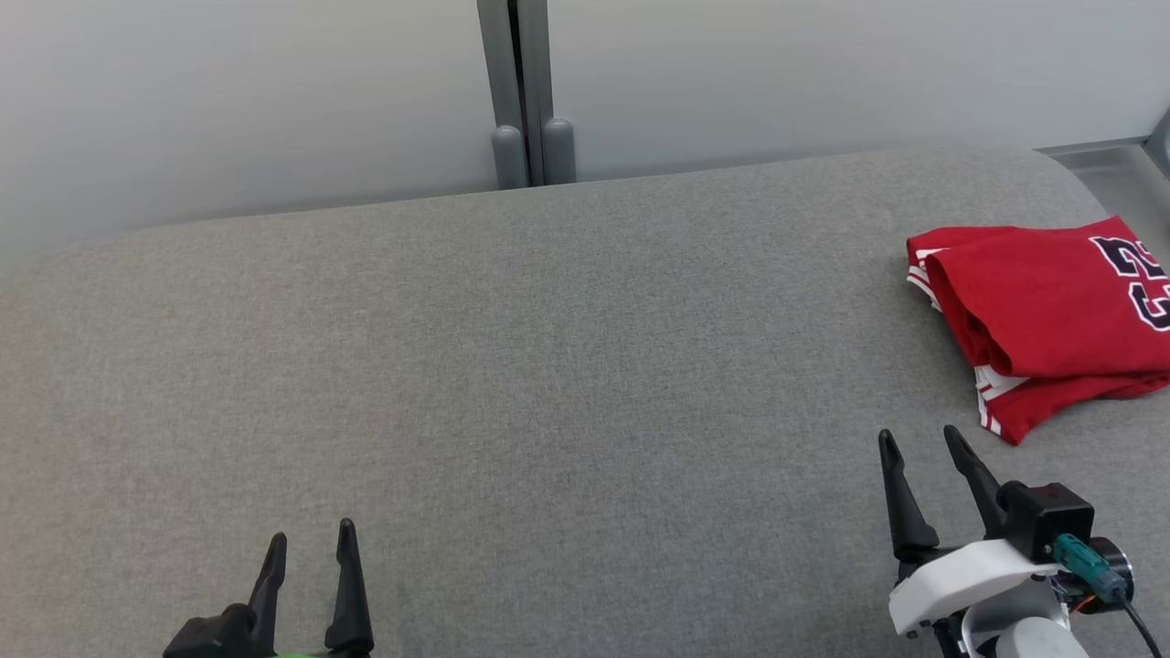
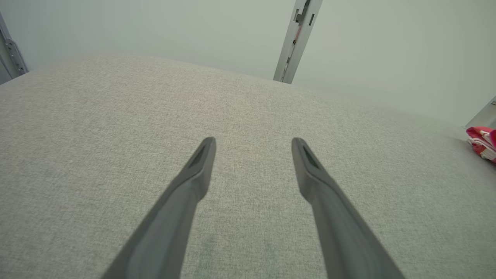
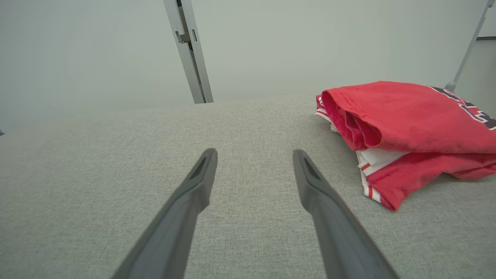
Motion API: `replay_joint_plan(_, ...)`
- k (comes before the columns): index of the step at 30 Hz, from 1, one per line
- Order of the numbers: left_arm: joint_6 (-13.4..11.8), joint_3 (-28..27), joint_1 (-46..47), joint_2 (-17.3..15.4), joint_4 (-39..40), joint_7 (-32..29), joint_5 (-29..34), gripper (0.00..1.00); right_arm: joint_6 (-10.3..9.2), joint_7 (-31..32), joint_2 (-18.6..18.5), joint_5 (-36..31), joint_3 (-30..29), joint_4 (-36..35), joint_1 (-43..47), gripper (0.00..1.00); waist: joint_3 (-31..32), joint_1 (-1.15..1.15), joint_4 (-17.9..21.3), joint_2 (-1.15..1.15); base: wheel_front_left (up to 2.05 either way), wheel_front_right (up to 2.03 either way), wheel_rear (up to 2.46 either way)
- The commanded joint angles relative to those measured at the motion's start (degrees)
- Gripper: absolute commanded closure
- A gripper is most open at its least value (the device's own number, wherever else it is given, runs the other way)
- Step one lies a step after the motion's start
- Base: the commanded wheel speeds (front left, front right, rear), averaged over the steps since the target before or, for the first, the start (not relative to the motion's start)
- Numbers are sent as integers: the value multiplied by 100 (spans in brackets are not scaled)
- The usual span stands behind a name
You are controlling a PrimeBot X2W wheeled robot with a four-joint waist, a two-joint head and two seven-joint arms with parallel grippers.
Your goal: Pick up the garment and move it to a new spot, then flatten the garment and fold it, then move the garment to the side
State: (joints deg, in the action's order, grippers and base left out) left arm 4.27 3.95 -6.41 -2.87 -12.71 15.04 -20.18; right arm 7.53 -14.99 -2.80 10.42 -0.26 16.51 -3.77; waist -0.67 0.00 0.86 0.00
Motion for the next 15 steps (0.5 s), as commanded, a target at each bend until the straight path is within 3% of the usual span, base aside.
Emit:
replay_joint_plan(1,-17,8,23,-7,12,16,46,0,-10,-24,-24,47,-15,-49,84,0,-2,0,5,0,0,0,0)
replay_joint_plan(15,-4,35,94,-7,-17,16,96,0,-10,-24,-22,120,22,-79,97,0,47,0,4,0,0,0,0)
